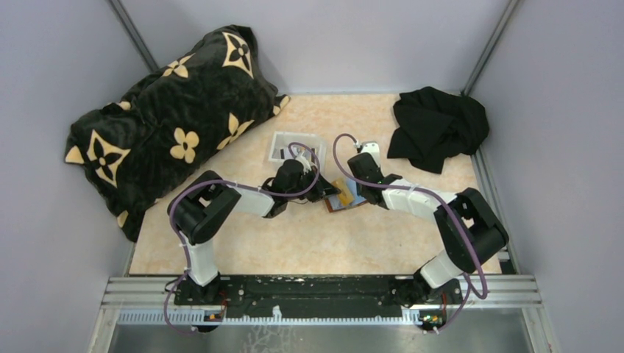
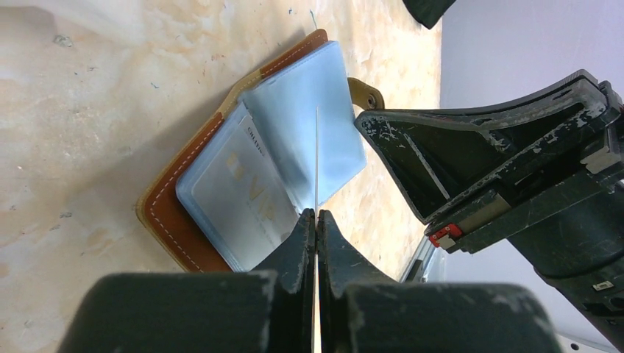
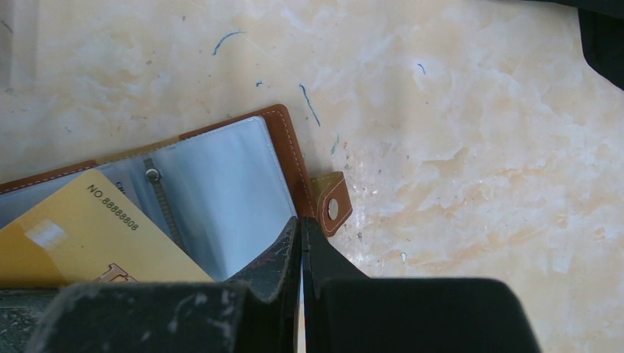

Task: Put the credit cards into the card holder
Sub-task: Insert the credit card into the card holder.

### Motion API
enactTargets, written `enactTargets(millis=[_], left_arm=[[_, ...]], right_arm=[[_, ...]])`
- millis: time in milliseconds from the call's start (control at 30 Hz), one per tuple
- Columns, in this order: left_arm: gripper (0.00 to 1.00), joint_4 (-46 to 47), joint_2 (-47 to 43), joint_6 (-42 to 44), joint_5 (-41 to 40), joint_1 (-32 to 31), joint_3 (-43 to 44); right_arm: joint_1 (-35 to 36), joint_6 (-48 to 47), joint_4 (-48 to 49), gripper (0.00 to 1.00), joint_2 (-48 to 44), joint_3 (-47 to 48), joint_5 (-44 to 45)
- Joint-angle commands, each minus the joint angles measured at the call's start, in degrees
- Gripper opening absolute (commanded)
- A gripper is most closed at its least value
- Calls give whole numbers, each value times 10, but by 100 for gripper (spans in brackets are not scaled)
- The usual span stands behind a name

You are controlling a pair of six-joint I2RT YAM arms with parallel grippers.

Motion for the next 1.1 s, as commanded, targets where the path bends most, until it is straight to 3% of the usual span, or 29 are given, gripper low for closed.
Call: enactTargets(millis=[0,567,1067], left_arm=[[0,16,11,-1,-7,-4,11],[0,-41,5,15,-31,-11,12],[0,-168,-8,22,-112,-34,49]], right_arm=[[-11,3,20,0,1,-3,-9],[-44,17,38,0,36,-18,-60],[-50,18,46,0,36,-25,-74]])
